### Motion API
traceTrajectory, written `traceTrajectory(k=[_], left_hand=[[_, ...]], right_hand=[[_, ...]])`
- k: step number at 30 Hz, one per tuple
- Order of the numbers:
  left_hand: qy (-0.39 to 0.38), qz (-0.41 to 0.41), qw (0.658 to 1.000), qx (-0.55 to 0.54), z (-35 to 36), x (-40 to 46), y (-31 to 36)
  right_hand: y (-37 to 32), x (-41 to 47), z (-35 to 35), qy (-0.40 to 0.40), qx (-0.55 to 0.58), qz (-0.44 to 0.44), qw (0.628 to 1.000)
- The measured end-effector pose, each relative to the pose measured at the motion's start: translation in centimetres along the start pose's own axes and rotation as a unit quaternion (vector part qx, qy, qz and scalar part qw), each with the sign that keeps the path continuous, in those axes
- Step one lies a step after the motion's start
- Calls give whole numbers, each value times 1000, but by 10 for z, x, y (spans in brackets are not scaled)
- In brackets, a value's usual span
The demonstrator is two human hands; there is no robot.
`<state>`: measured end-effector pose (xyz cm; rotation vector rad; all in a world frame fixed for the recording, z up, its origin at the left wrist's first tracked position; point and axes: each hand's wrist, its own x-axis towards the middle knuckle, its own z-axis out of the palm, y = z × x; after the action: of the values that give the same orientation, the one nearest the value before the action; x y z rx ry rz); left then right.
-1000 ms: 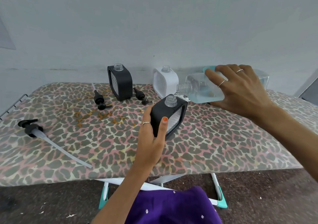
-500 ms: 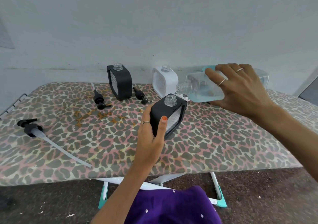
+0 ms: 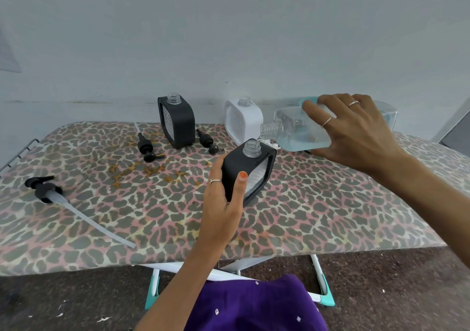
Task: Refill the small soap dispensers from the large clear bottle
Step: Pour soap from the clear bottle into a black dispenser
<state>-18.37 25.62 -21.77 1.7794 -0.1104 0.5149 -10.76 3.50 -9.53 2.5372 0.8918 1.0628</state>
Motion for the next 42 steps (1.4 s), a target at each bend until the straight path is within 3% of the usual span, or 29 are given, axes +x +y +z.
traceTrajectory(k=[42], left_hand=[[-3, 15, 1000, -11, -2, 0, 3]], right_hand=[[-2, 2, -1, 1, -3, -4, 1000]])
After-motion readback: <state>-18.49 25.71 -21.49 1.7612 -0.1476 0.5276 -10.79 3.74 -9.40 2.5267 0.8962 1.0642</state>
